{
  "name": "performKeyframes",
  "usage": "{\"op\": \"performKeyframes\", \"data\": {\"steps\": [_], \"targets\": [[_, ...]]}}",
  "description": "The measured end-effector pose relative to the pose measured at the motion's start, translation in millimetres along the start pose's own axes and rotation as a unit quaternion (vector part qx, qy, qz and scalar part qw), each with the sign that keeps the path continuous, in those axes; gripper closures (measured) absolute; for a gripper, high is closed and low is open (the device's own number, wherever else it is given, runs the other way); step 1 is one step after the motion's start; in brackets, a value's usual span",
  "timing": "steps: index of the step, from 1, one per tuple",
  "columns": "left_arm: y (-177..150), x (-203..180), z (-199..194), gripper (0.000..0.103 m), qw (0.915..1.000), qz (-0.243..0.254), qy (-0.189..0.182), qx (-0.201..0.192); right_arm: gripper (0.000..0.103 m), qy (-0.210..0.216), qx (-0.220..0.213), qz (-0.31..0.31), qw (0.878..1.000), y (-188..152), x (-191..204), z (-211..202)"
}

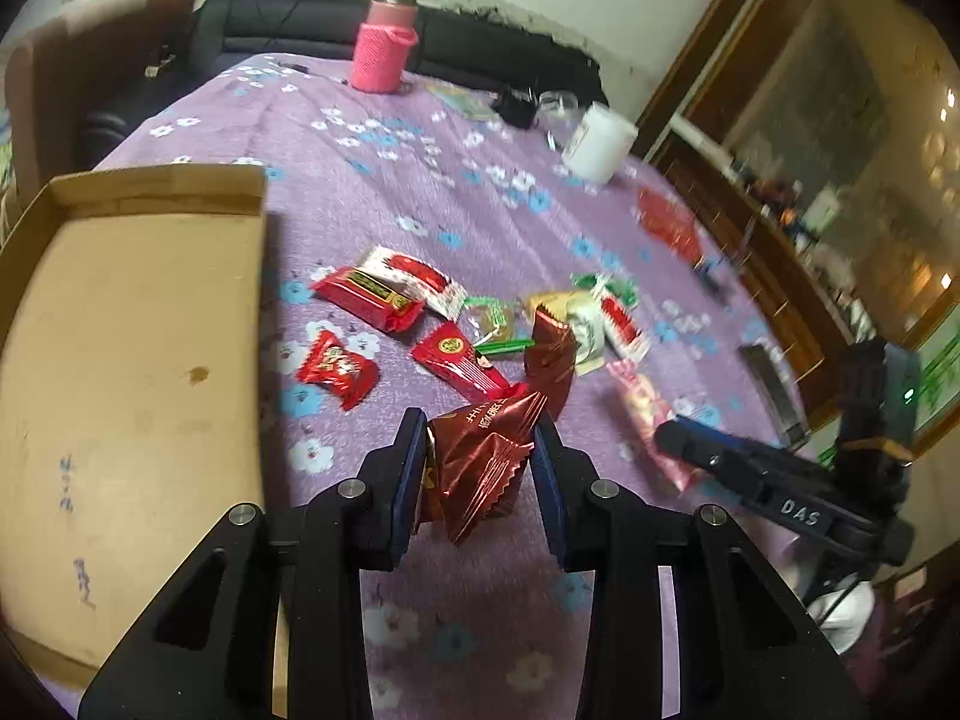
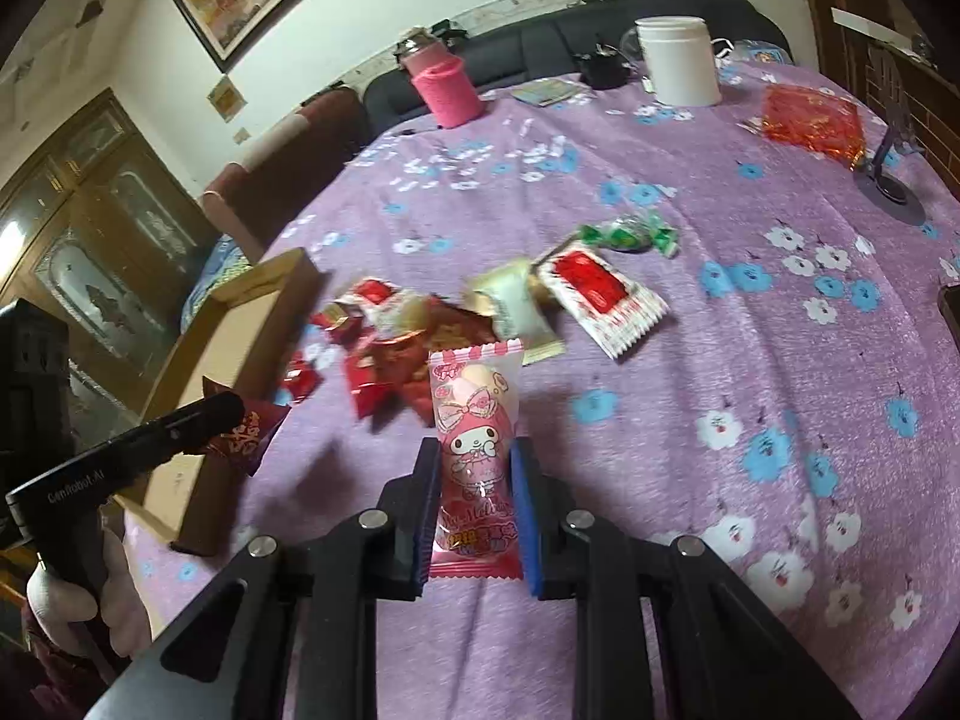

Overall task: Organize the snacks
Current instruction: 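Grasp red candy packets with left gripper while right gripper grasps pink bag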

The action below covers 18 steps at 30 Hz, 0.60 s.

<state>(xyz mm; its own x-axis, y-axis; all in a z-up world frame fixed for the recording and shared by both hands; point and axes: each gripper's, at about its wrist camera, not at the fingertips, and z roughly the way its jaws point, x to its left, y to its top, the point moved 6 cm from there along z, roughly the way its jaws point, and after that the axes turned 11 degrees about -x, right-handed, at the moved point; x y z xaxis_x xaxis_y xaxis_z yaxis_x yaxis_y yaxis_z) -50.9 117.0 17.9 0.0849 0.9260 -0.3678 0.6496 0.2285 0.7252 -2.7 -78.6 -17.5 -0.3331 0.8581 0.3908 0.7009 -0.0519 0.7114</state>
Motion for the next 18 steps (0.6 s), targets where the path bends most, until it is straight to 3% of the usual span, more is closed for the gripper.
{"op": "performKeyframes", "data": {"steps": [6, 10, 18], "targets": [[12, 31, -40, 0.069, 0.9981, -0.041, 0.005, -0.046, 0.078, 0.026, -0.002, -0.021, 0.999, 2, 34, -7], [14, 63, -57, 0.069, 0.9952, -0.065, 0.036, -0.064, 0.078, 0.058, 0.013, -0.038, 0.998, 2, 66, -1], [-2, 125, -69, 0.069, 0.9865, -0.108, 0.108, -0.06, 0.078, 0.114, 0.059, -0.08, 0.988, -13, 142, 34]]}}
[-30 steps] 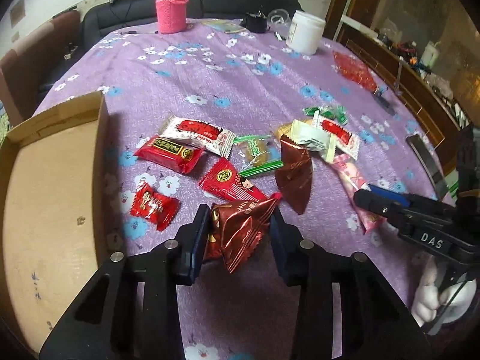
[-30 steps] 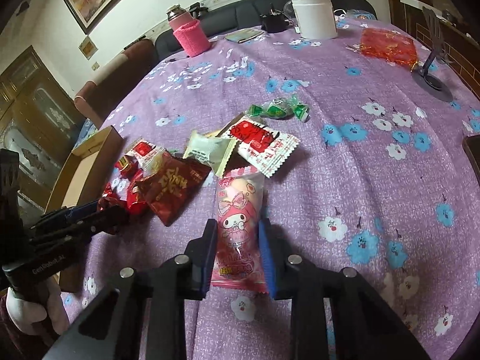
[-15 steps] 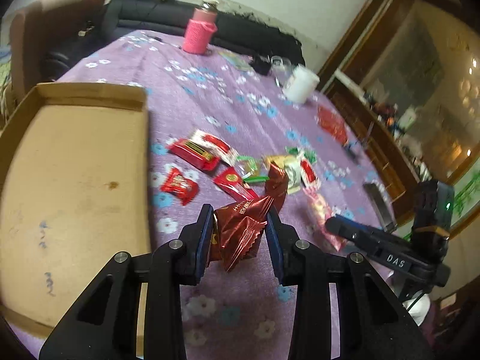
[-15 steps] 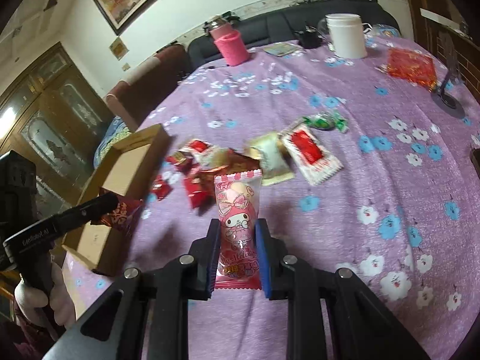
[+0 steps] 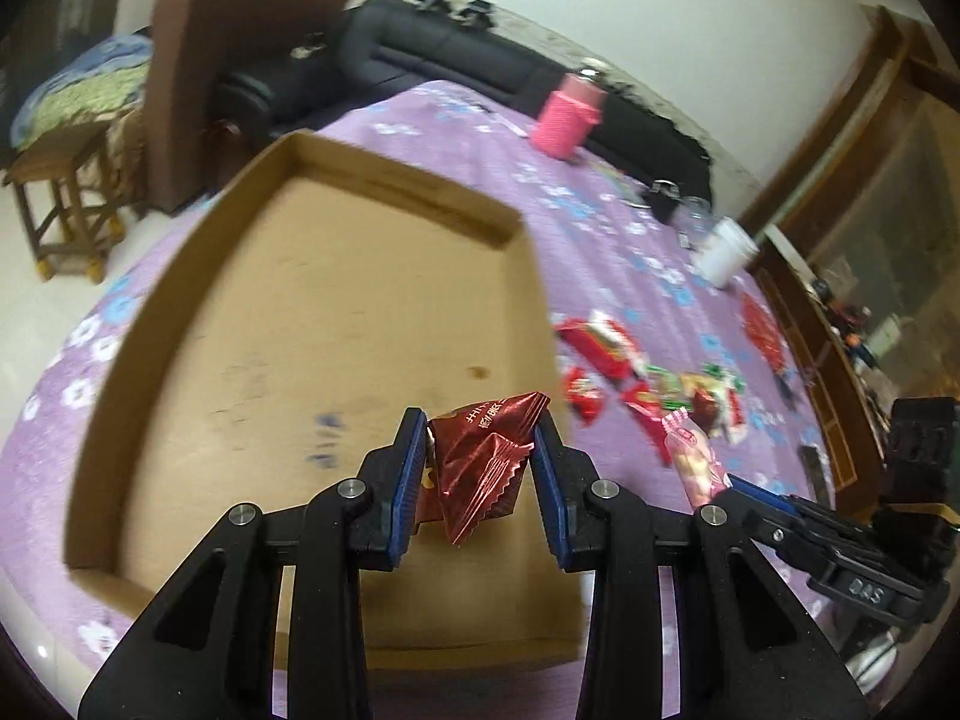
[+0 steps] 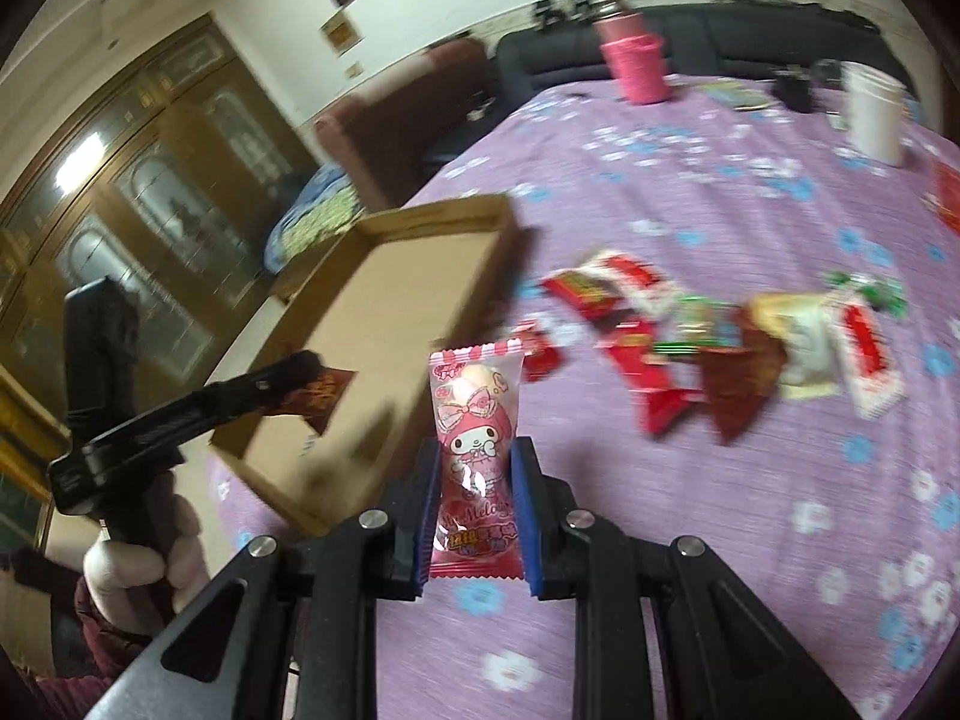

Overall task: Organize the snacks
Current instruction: 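Grasp red candy packets with left gripper while right gripper grasps pink bag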

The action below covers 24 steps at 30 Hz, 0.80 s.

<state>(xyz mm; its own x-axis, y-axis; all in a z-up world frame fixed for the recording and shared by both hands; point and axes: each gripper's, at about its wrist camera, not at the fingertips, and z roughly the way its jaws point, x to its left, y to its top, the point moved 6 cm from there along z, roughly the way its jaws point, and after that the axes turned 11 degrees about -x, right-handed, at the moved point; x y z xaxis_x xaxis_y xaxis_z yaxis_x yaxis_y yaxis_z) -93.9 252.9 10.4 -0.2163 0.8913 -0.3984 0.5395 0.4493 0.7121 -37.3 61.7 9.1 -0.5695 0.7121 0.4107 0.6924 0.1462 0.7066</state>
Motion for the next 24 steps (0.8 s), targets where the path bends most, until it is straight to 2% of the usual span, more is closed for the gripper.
{"op": "performKeyframes", "data": {"steps": [4, 9, 13, 18, 20, 24], "targets": [[-1, 23, -1, 0.068, 0.9996, -0.019, 0.023, 0.003, 0.078, 0.019, 0.024, -0.019, 0.999, -2, 29, 30], [-2, 35, -7, 0.068, 0.9993, -0.034, 0.016, 0.003, 0.077, 0.028, 0.048, -0.032, 0.998, -6, 52, 61], [0, 41, -14, 0.068, 0.9987, -0.048, 0.015, -0.003, 0.074, 0.027, 0.058, -0.018, 0.998, -9, 56, 76], [5, 45, -19, 0.068, 0.9976, -0.064, 0.025, -0.007, 0.072, 0.032, 0.053, -0.004, 0.998, -8, 48, 70], [7, 46, -23, 0.068, 0.9969, -0.073, 0.025, -0.013, 0.066, 0.026, 0.042, 0.007, 0.999, -5, 40, 59], [14, 54, -37, 0.068, 0.9943, -0.094, 0.028, -0.041, 0.06, 0.015, 0.017, 0.032, 0.999, -1, 16, 35]]}}
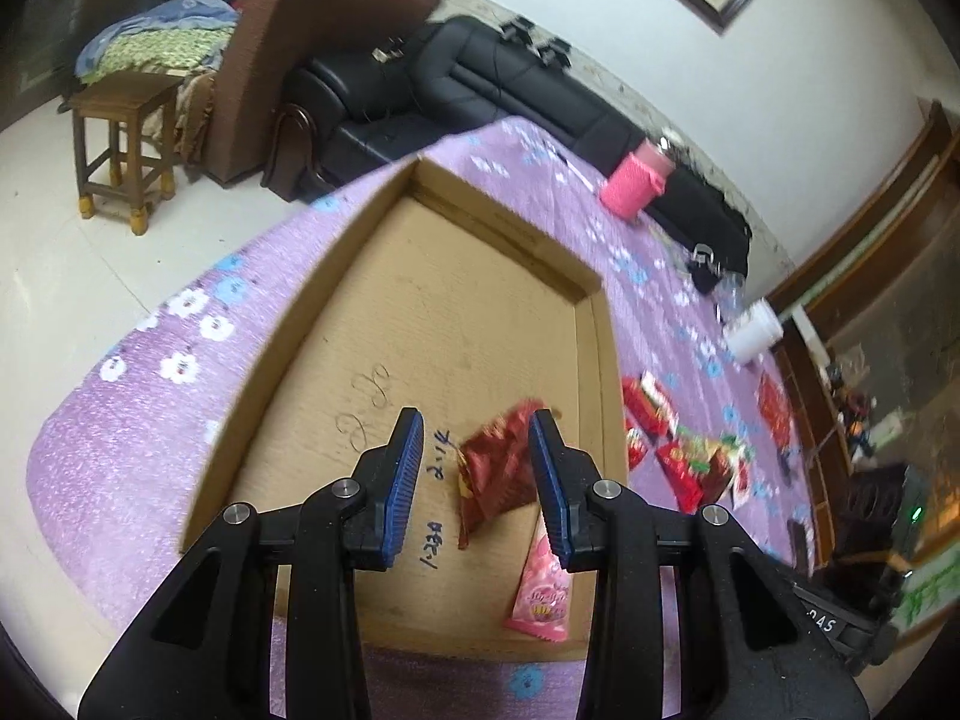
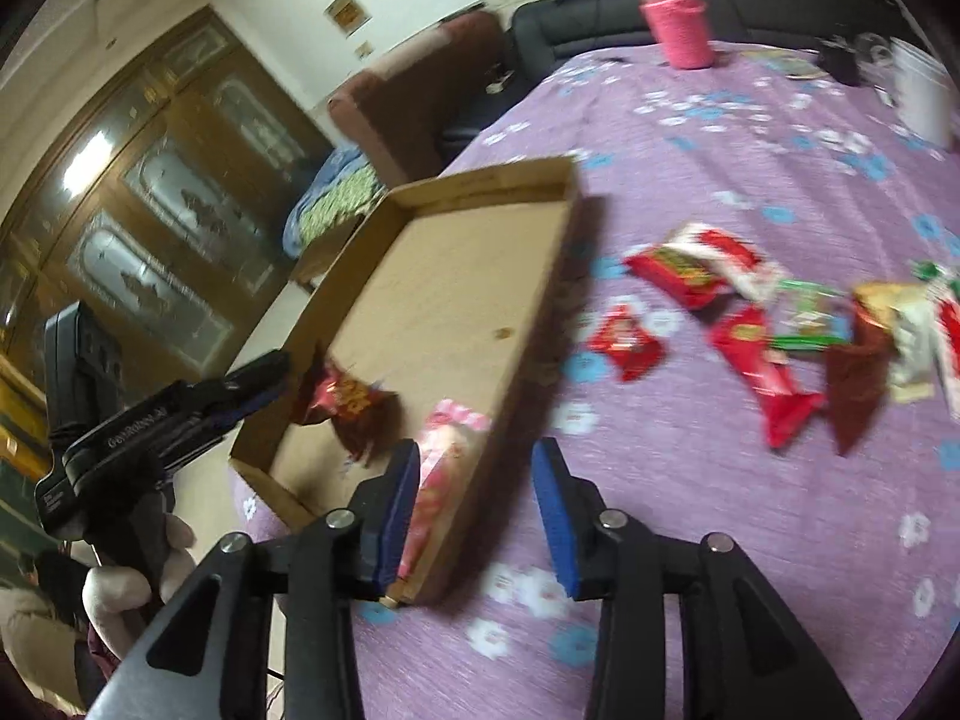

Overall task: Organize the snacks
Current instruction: 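Grasp red candy packets with left gripper while right gripper grasps pink bag, then release the red candy packets into the cardboard box with left gripper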

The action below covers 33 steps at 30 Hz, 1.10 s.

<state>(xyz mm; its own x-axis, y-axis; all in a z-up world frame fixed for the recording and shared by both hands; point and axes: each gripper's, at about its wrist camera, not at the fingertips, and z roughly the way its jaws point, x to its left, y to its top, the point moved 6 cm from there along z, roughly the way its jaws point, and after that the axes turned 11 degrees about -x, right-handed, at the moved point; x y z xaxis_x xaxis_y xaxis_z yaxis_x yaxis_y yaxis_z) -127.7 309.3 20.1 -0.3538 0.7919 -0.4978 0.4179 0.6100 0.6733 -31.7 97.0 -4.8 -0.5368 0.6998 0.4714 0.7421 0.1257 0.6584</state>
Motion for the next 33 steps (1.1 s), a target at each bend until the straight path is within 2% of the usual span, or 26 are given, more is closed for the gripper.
{"op": "performKeyframes", "data": {"steps": [4, 6, 13, 18, 24, 26, 28, 33], "targets": [[10, 8, -14, 0.068, 0.9992, -0.022, 0.008, -0.032, 0.06, -0.023, -0.02, 0.032, 0.999, -1, -37, -27], [12, 5, -17, 0.068, 0.9992, -0.019, 0.008, -0.035, 0.059, -0.034, -0.032, 0.053, 0.997, -2, -59, -41], [-1, -32, -10, 0.068, 0.9993, 0.034, -0.012, -0.01, 0.059, -0.08, -0.079, 0.116, 0.987, 2, -126, -88], [-17, -67, -2, 0.068, 0.9966, 0.075, -0.03, 0.013, 0.058, -0.099, -0.092, 0.13, 0.982, 1, -150, -107], [-36, -96, 9, 0.068, 0.9921, 0.112, -0.041, 0.039, 0.055, -0.092, -0.084, 0.128, 0.984, 8, -152, -95], [-43, -105, 12, 0.068, 0.9901, 0.124, -0.046, 0.048, 0.046, -0.095, -0.082, 0.124, 0.984, 14, -151, -83], [-50, -114, 15, 0.068, 0.9877, 0.137, -0.05, 0.057, 0.041, -0.098, -0.078, 0.126, 0.984, 21, -152, -70], [-66, -135, 22, 0.068, 0.9823, 0.161, -0.058, 0.075, 0.041, -0.124, -0.059, 0.122, 0.983, 30, -155, -35]]}}
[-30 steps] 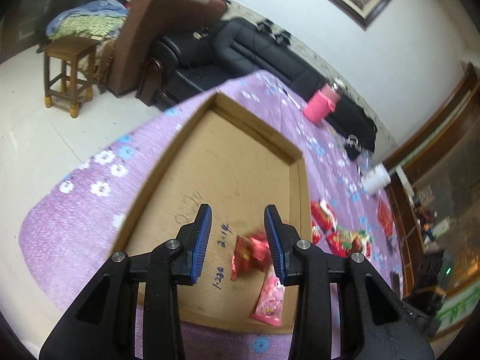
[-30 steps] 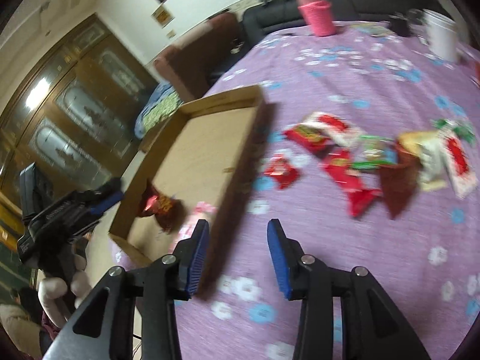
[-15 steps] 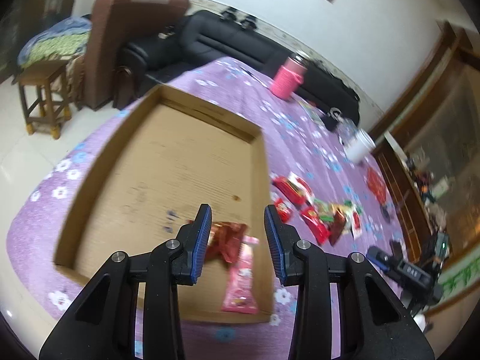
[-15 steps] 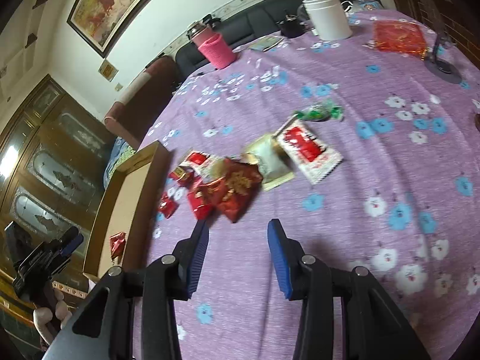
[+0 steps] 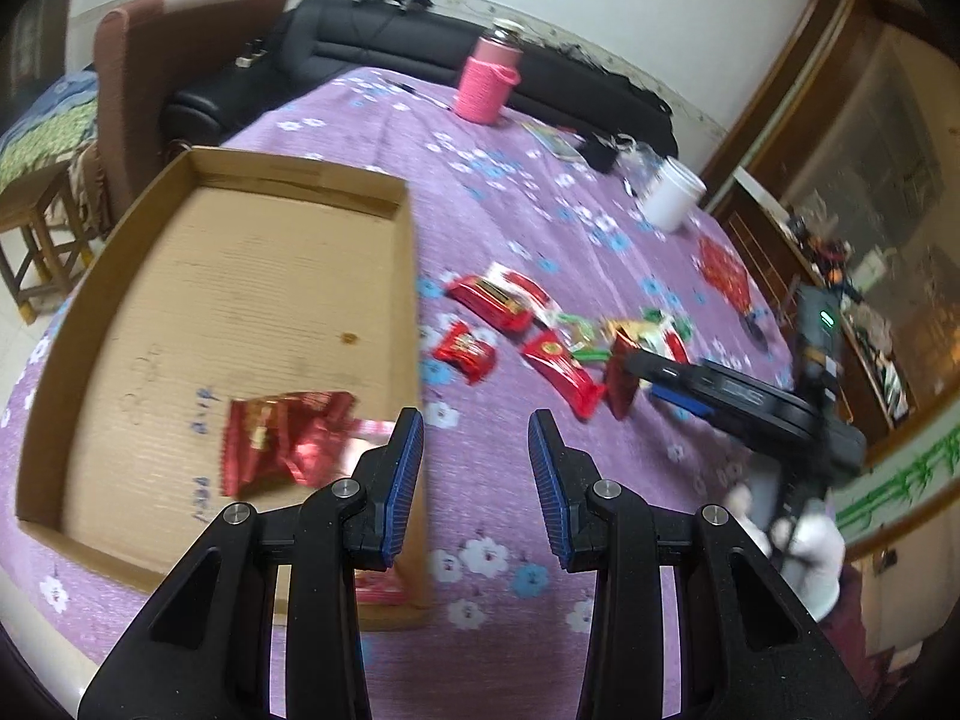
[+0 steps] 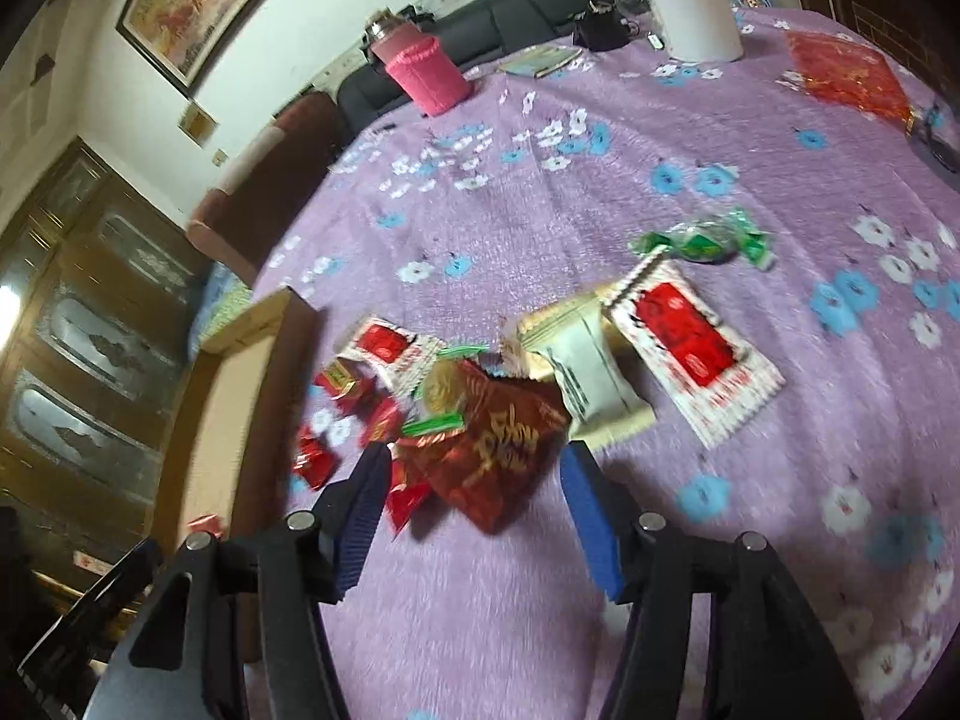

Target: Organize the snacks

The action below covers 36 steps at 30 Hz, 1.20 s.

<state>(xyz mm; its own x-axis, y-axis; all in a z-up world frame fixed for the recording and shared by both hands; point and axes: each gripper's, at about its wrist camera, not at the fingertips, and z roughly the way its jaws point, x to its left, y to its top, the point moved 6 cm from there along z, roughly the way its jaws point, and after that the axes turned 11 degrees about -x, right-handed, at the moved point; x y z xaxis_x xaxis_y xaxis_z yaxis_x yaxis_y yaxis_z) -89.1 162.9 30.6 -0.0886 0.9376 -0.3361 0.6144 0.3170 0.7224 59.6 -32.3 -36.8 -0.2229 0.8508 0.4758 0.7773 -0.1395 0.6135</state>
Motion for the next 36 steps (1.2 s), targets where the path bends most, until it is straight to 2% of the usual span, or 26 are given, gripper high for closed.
{"op": "performKeyframes", "data": {"steps": [2, 3, 5, 6, 10, 12, 15, 16, 19, 21, 23, 24, 27, 29, 32, 34, 36], "targets": [[-3, -8, 5, 0.068, 0.9999, 0.008, -0.004, 0.007, 0.044, -0.012, 0.009, -0.007, 1.0, -4, -1, 11], [-4, -12, 8, 0.068, 0.9999, 0.012, -0.006, 0.01, 0.05, -0.01, 0.008, -0.012, 1.0, -5, 0, 12], [-7, -22, 15, 0.068, 0.9995, 0.02, -0.012, 0.019, 0.084, -0.009, 0.009, -0.019, 1.0, -7, 0, 11], [-8, -27, 19, 0.068, 0.9994, 0.022, -0.015, 0.023, 0.09, -0.006, 0.013, -0.018, 1.0, -9, -2, 11], [-10, -46, 43, 0.068, 0.9981, 0.026, -0.031, 0.045, 0.091, -0.025, -0.001, -0.019, 1.0, -10, -19, 2], [-8, -55, 54, 0.068, 0.9977, 0.035, -0.032, 0.048, 0.091, -0.018, -0.006, -0.006, 1.0, -8, -29, -3], [3, -72, 75, 0.068, 0.9944, 0.094, -0.033, 0.034, 0.091, 0.005, -0.01, 0.016, 1.0, -5, -39, -5], [6, -81, 85, 0.068, 0.9888, 0.143, -0.032, 0.029, 0.091, 0.017, -0.01, 0.029, 0.999, -5, -43, -5], [4, -94, 106, 0.068, 0.9701, 0.237, -0.035, 0.039, 0.091, 0.04, -0.007, 0.056, 0.998, -4, -49, -5], [-4, -96, 120, 0.068, 0.9572, 0.279, -0.036, 0.066, 0.09, 0.046, -0.005, 0.063, 0.997, -4, -49, -6], [-9, -92, 133, 0.068, 0.9489, 0.303, -0.026, 0.086, 0.088, 0.049, -0.007, 0.068, 0.996, -3, -50, -7], [-11, -88, 139, 0.068, 0.9474, 0.306, -0.019, 0.092, 0.086, 0.053, -0.011, 0.07, 0.996, -2, -50, -9], [-12, -81, 146, 0.068, 0.9501, 0.296, -0.019, 0.098, 0.083, 0.067, -0.035, 0.07, 0.995, 5, -46, -20], [-15, -80, 151, 0.068, 0.949, 0.297, -0.012, 0.105, 0.071, 0.065, -0.048, 0.07, 0.994, 8, -47, -25], [-20, -87, 151, 0.068, 0.9451, 0.308, -0.011, 0.107, 0.069, 0.07, -0.058, 0.078, 0.993, 12, -49, -29], [-22, -89, 151, 0.069, 0.9495, 0.291, -0.023, 0.114, 0.069, 0.068, -0.069, 0.086, 0.992, 15, -53, -32], [-24, -88, 150, 0.083, 0.9539, 0.275, -0.035, 0.115, 0.069, 0.06, -0.082, 0.096, 0.99, 19, -61, -36]]}}
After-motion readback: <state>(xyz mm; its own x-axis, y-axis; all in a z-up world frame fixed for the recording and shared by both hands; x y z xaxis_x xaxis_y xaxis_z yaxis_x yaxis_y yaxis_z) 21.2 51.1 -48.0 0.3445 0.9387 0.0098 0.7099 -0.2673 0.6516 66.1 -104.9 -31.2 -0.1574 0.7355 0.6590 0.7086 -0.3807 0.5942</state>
